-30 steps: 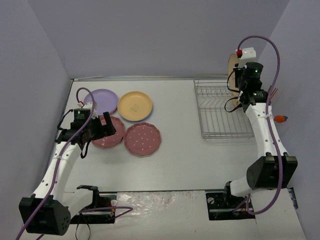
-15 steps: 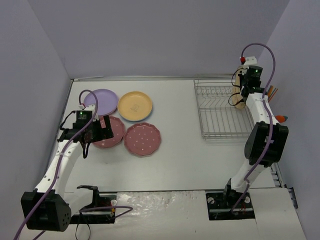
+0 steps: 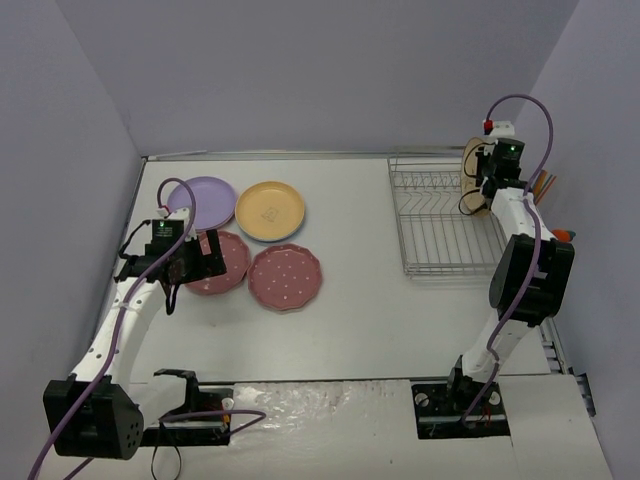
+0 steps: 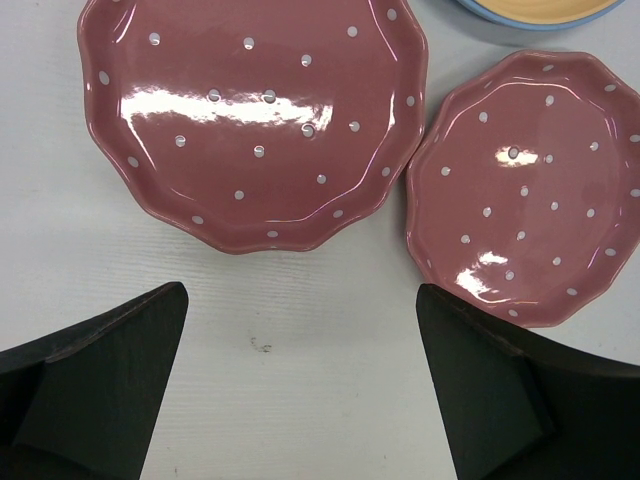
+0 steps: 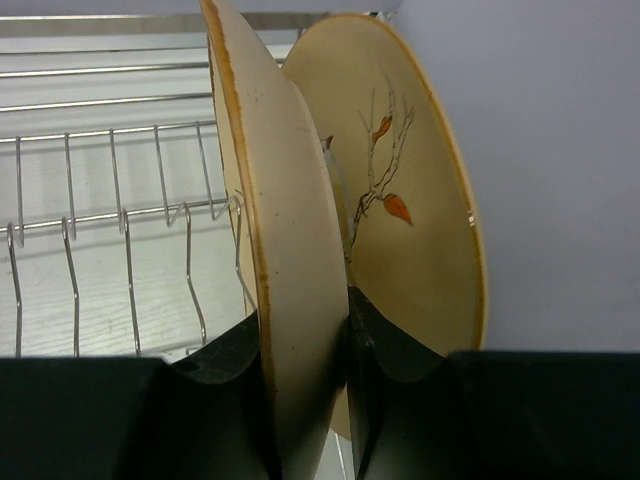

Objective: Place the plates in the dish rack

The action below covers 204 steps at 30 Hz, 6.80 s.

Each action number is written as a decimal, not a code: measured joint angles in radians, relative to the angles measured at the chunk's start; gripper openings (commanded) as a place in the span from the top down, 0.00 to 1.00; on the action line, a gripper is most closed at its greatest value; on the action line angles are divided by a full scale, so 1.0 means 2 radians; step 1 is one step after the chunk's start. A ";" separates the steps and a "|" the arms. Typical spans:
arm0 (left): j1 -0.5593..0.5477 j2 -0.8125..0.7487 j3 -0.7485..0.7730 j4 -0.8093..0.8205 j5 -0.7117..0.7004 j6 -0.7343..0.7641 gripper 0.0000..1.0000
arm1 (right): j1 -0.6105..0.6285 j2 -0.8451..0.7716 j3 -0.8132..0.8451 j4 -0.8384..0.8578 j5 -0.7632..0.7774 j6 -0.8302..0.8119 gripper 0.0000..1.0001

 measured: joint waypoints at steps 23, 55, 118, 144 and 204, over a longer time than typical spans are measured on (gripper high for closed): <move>0.000 -0.015 0.000 -0.003 0.011 -0.015 0.03 | -0.009 -0.053 -0.030 0.034 -0.052 0.046 0.17; -0.131 0.123 -0.117 0.152 0.034 -0.323 0.31 | 0.352 -0.365 -0.382 0.099 -0.179 0.337 0.00; -0.155 0.100 -0.127 0.191 0.071 -0.525 1.00 | 0.424 -0.074 -0.439 0.334 -0.185 0.654 0.28; -0.158 0.064 -0.163 0.222 0.118 -0.513 0.50 | 0.434 -0.191 -0.428 0.223 -0.130 0.572 1.00; 0.039 0.001 0.009 -0.043 -0.105 -0.022 0.03 | 0.053 -0.022 0.018 -0.014 0.083 -0.003 1.00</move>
